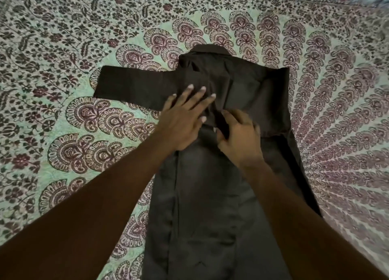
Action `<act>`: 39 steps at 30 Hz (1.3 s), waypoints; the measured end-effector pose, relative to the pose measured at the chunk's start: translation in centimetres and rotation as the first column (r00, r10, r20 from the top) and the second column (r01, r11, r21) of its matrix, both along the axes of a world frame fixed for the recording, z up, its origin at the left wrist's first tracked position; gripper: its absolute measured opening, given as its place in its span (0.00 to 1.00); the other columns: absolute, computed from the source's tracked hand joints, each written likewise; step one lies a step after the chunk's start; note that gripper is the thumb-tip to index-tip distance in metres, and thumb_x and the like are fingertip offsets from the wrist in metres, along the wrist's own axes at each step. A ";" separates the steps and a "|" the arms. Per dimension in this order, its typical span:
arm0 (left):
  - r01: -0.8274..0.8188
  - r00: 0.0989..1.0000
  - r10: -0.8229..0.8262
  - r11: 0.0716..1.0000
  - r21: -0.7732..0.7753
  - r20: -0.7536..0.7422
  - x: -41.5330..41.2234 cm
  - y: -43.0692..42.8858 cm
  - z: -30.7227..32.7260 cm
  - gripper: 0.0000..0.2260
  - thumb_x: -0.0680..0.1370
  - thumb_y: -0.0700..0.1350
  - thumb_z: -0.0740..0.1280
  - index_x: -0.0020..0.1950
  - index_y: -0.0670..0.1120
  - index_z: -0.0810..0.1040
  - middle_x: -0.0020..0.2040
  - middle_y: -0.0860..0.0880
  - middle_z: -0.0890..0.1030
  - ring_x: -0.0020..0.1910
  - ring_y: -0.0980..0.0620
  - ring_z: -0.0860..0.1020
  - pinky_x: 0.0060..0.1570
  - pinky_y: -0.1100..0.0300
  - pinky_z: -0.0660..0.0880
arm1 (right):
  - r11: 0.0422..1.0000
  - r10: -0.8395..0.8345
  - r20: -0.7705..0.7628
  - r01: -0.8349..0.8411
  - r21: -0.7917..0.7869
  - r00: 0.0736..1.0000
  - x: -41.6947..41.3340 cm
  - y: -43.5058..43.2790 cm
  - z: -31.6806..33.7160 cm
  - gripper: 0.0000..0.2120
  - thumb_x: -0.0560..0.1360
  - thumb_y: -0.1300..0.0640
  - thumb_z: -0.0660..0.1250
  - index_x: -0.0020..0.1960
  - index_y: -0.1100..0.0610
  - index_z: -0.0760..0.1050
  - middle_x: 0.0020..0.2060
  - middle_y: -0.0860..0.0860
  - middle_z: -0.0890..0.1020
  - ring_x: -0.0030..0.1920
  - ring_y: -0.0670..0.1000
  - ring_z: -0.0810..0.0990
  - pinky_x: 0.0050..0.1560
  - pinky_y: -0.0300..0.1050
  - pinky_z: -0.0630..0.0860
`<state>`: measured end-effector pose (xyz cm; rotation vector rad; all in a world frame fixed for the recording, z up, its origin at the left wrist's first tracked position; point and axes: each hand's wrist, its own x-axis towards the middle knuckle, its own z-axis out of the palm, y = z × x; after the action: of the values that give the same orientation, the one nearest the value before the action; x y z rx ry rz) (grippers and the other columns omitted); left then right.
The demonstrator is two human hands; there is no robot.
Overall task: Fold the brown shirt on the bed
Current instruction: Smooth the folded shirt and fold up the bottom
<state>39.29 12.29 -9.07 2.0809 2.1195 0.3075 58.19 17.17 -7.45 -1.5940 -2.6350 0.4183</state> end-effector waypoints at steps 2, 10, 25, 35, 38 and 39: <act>-0.069 0.991 0.050 0.987 -0.148 -0.126 0.4 0.6 -0.3 0.29 0.84 0.63 0.48 0.84 0.57 0.53 0.85 0.51 0.57 0.84 0.46 0.53 0.78 0.37 0.52 | 0.992 -0.100 -0.046 0.104 0.076 0.994 2.4 -1.0 -0.1 0.31 0.77 0.37 0.63 0.75 0.52 0.72 0.77 0.55 0.69 0.78 0.59 0.64 0.72 0.64 0.62; -0.377 0.900 0.301 0.902 -0.213 -0.316 2.2 1.0 0.9 0.36 0.82 0.62 0.53 0.83 0.39 0.57 0.83 0.40 0.59 0.82 0.39 0.57 0.77 0.31 0.51 | 0.930 -0.317 0.103 0.331 -0.163 0.943 12.2 0.8 -0.8 0.32 0.82 0.36 0.58 0.82 0.49 0.60 0.84 0.53 0.52 0.82 0.61 0.49 0.75 0.71 0.54; -0.181 0.945 0.081 0.937 -0.300 -0.317 12.9 4.5 1.5 0.34 0.84 0.63 0.52 0.84 0.43 0.56 0.84 0.41 0.57 0.83 0.41 0.56 0.81 0.38 0.46 | 0.951 0.036 -0.003 -0.035 -0.306 0.999 20.0 -1.7 -0.1 0.30 0.81 0.45 0.53 0.79 0.58 0.66 0.82 0.57 0.61 0.80 0.59 0.63 0.75 0.60 0.68; -0.362 0.557 0.655 0.745 -0.561 0.510 32.0 -13.3 2.2 0.08 0.77 0.53 0.71 0.51 0.52 0.76 0.37 0.53 0.83 0.38 0.56 0.82 0.46 0.57 0.81 | 0.911 0.246 -0.136 -0.277 -0.306 0.960 27.6 -6.6 0.1 0.26 0.76 0.61 0.60 0.74 0.58 0.74 0.78 0.59 0.69 0.78 0.61 0.67 0.73 0.63 0.71; -0.339 0.501 0.693 0.709 -0.619 0.519 37.4 -17.1 3.0 0.18 0.72 0.53 0.78 0.54 0.55 0.71 0.33 0.56 0.80 0.34 0.64 0.78 0.37 0.71 0.71 | 0.889 0.315 -0.135 -0.342 -0.305 0.939 29.4 -7.3 -0.2 0.28 0.74 0.66 0.66 0.74 0.57 0.75 0.78 0.58 0.68 0.79 0.61 0.66 0.72 0.63 0.71; -0.321 0.498 0.701 0.696 -0.643 0.510 38.6 -18.0 3.2 0.23 0.71 0.54 0.79 0.58 0.56 0.69 0.35 0.56 0.81 0.39 0.61 0.80 0.39 0.67 0.72 | 0.888 0.327 -0.138 -0.354 -0.295 0.935 29.7 -7.6 -0.4 0.27 0.74 0.65 0.66 0.74 0.56 0.75 0.78 0.57 0.68 0.79 0.61 0.67 0.72 0.64 0.71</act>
<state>77.93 -5.68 -5.82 0.7340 1.9417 0.5228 87.88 9.55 -7.87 -1.1261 -2.8962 0.9453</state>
